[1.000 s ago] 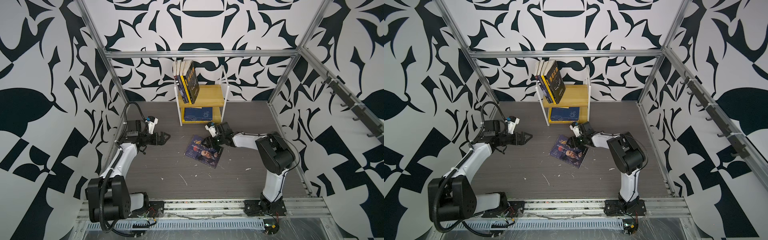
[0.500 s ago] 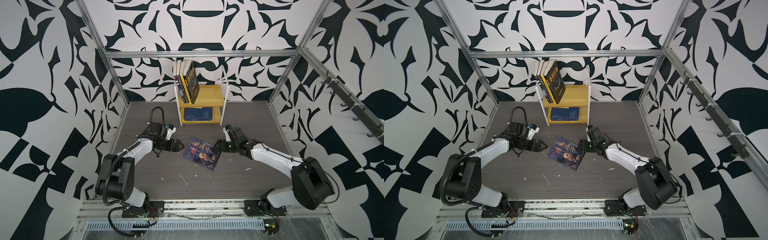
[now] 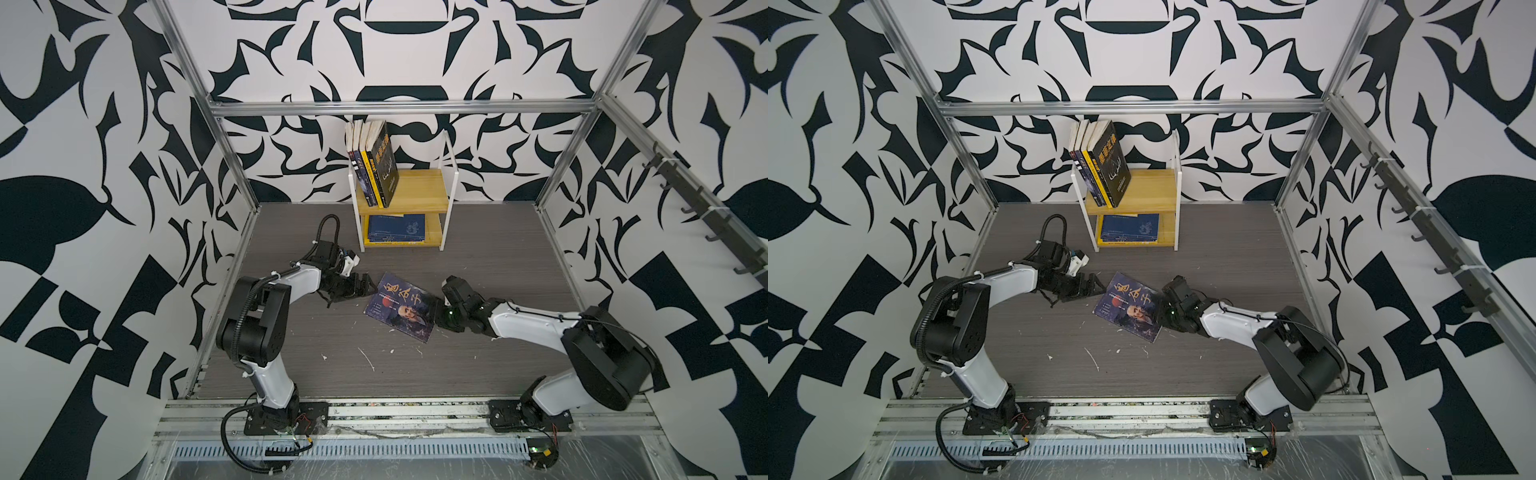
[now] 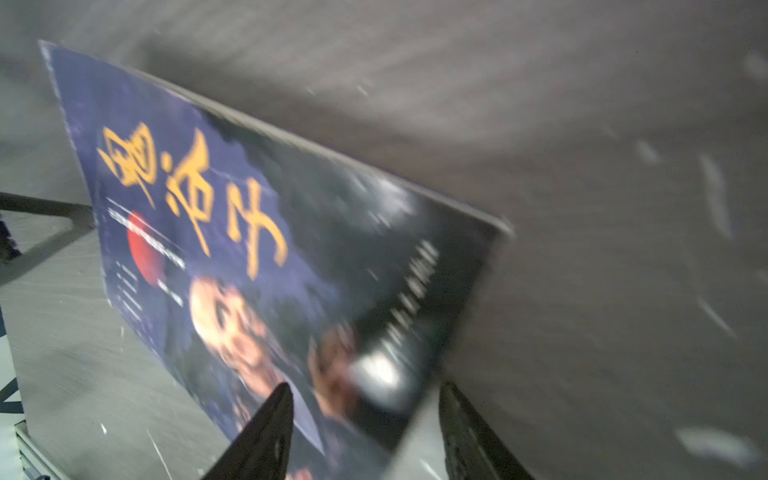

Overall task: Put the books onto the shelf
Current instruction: 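Tilt the purple book up with the left gripper while the right gripper grasps its edge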

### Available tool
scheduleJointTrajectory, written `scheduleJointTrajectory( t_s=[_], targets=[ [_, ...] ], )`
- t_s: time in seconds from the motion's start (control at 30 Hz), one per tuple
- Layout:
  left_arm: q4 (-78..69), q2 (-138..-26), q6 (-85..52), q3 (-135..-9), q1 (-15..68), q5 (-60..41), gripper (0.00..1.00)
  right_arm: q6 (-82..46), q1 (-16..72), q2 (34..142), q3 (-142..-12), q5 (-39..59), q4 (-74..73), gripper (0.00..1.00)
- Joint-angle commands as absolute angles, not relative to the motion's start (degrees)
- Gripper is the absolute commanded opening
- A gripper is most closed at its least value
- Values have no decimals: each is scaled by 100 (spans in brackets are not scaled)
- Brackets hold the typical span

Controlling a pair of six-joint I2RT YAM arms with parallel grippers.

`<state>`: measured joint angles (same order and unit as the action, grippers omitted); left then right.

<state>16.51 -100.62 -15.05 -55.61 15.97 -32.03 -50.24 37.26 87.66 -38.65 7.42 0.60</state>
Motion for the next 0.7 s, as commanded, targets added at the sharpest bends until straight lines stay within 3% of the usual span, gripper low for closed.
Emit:
scheduleJointTrajectory(
  t_s=[0.0,0.13,0.67],
  targets=[
    [1630,-10272,-1950,-5651,1665,-3379,92,-4986,3753,9327,-4218,918,-97,57],
    [1836,-10293,-2078,-5750,1798,-3455,86,-5026,3785,9806,-4540,1180,-270,53],
    [1985,-9329,-2765,-5808,1762,-3727,25,-4547,3894,10060,-4944,1081,193,53]
  ],
)
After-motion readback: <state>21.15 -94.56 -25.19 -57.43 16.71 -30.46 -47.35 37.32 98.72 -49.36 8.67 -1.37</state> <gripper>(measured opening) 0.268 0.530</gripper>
